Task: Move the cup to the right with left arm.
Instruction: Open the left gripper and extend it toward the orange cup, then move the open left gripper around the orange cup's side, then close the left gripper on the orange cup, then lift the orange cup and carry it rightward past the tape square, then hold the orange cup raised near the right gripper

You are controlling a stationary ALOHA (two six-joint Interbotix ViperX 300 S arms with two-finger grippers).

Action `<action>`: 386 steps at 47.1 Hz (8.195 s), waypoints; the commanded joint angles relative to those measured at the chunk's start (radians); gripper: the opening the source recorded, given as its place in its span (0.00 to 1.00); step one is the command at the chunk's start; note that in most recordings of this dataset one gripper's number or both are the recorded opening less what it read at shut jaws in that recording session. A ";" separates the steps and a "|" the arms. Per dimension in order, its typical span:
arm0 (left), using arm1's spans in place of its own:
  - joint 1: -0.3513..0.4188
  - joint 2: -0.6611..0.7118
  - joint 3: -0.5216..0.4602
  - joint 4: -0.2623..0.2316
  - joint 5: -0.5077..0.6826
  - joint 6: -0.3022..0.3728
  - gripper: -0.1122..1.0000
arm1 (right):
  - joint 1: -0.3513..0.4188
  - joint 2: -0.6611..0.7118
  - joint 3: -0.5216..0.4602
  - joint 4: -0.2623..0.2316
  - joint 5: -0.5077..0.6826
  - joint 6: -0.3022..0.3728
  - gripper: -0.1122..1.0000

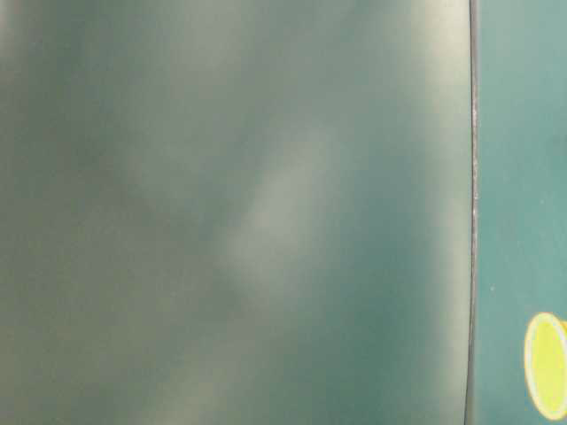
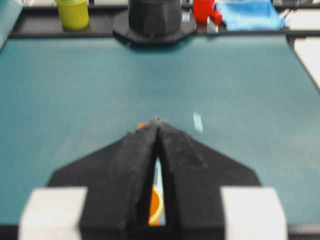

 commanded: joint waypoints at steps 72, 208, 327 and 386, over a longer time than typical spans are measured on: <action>0.067 0.874 -0.049 0.003 -0.414 0.023 0.81 | 0.000 0.006 -0.052 0.000 0.064 0.008 0.10; 0.043 1.183 -0.822 0.011 -0.201 0.017 0.68 | 0.000 -0.025 -0.106 -0.002 0.127 0.005 0.10; -0.020 1.480 -1.322 0.011 0.075 0.014 0.68 | 0.006 -0.086 -0.141 0.002 0.166 0.021 0.10; 0.037 1.499 -1.342 0.011 0.061 0.018 0.68 | 0.009 -0.095 -0.155 0.002 0.167 0.037 0.10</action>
